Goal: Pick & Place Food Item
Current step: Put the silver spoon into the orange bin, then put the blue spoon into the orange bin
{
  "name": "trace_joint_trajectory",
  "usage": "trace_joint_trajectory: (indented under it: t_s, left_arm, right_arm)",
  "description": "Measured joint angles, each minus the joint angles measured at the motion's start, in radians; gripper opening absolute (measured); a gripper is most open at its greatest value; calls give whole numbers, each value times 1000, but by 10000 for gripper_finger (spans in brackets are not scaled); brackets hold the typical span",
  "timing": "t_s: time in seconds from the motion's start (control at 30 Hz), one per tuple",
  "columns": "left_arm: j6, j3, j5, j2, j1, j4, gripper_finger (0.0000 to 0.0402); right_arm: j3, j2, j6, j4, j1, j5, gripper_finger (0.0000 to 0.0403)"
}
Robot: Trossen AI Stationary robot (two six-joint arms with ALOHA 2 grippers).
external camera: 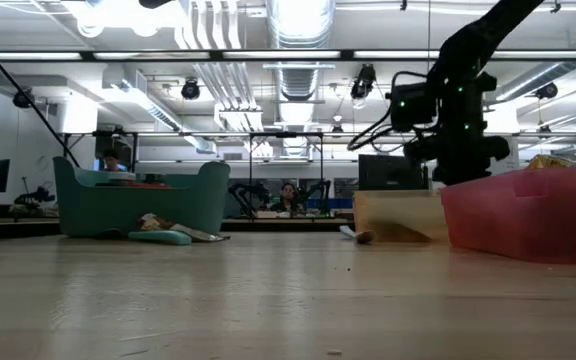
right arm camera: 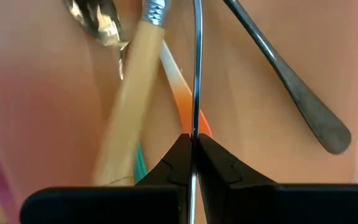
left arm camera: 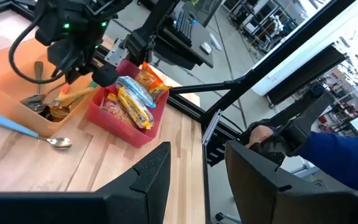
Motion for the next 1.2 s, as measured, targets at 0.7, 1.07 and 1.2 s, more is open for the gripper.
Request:
trace_joint_trajectory:
  t_s: [0.7, 1.07, 1.2]
  left_arm:
    - [-1, 0, 0, 0, 0, -24, 153]
    - [-2, 0, 0, 0, 0, -26, 153]
    - [-2, 0, 0, 0, 0, -26, 153]
  right_arm:
    - [1, 41, 98, 28, 1, -5, 8]
    - [1, 40, 163, 20, 2, -58, 67]
    - [1, 40, 187, 3, 2, -60, 126]
